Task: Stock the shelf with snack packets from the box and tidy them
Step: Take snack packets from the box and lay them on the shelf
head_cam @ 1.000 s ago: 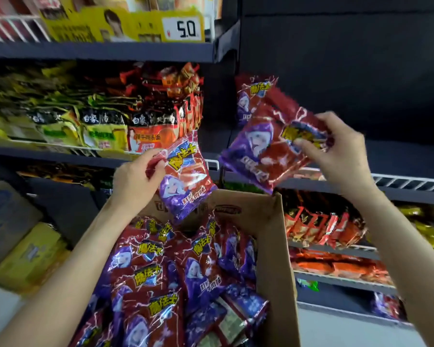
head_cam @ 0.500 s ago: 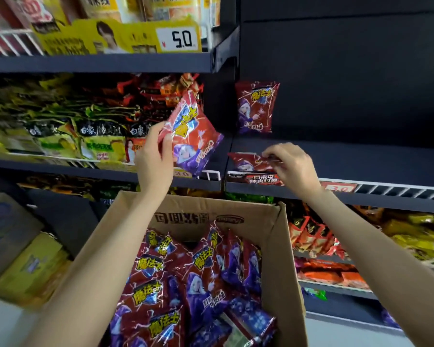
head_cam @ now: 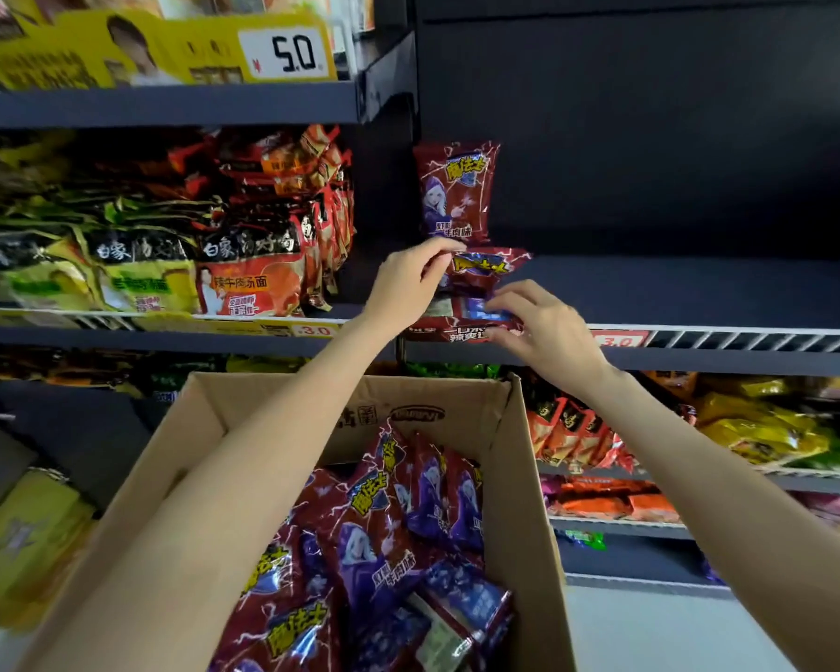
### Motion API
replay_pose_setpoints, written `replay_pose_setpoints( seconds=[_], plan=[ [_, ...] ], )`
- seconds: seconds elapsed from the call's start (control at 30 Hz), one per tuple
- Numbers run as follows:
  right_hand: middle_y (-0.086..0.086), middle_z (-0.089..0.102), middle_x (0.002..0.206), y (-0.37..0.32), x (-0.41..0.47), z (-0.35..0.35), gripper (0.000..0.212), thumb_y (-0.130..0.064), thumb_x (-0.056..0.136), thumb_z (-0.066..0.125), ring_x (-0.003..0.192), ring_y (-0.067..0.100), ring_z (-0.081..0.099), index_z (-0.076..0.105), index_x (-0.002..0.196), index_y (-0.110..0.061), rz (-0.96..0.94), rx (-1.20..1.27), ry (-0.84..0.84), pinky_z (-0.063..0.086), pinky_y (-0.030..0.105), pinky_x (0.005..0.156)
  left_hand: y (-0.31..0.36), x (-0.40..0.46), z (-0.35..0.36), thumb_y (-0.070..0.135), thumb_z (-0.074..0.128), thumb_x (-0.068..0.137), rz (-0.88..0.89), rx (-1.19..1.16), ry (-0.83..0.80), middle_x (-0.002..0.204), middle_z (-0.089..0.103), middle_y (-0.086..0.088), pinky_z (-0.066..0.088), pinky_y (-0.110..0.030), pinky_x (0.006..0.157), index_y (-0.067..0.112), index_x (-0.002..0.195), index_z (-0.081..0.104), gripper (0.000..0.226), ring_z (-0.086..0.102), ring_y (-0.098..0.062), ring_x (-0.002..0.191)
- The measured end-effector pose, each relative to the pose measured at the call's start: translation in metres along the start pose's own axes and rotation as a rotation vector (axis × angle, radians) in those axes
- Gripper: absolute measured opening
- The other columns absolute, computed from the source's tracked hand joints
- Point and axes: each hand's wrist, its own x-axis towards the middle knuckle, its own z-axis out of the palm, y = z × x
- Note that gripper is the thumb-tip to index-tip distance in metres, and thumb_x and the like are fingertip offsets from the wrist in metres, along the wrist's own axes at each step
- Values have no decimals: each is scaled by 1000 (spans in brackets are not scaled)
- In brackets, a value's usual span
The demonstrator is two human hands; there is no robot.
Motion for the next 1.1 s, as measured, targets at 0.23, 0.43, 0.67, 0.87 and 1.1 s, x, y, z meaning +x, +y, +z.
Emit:
replay_pose_setpoints(
  seconds=[0.23, 0.43, 0.67, 0.87, 1.1],
  plan=[
    [4, 59, 120, -10, -9, 3, 30, -31, 89, 63, 106, 19, 59, 61, 115, -16, 47, -57, 49, 40, 24, 71, -7, -11, 2, 26, 50, 97, -94, 102, -267, 126, 60, 0, 51, -28, 71, 28, 124, 58, 29, 60, -15, 101],
    [9, 61, 114, -21, -11, 3, 25, -22, 89, 64, 103, 25, 56, 63, 112, -12, 96, -126, 130, 50, 39, 83, -4, -24, -22, 34, 49, 96, 20, 277, -214, 129, 57, 0, 48, -35, 84, 28, 130, 54, 35, 50, -17, 118],
    [8, 60, 103, -88, -55, 9, 14, -10, 89, 60, 96, 20, 55, 65, 101, -8, -25, 3, 321, 45, 28, 78, 3, -94, -57, 21, 50, 94, 289, 241, 137, 111, 66, 0, 39, -21, 91, 13, 115, 64, 26, 54, -15, 107],
    [5, 59, 116, -116, -61, 85, 29, -12, 89, 57, 107, 23, 56, 60, 117, -15, -62, 46, -249, 51, 37, 86, -46, -184, -63, 35, 54, 91, -11, 279, -93, 96, 63, 8, 50, -36, 77, 20, 110, 61, 25, 56, -14, 92],
    [4, 31, 151, -100, -52, 163, 69, -5, 85, 61, 136, 26, 30, 33, 145, -22, -61, -196, -627, 30, 38, 109, -92, -242, -29, 77, 42, 77, -398, 553, -661, 144, 41, -7, 32, -40, 108, 15, 143, 31, 92, 37, -26, 131]
  ],
)
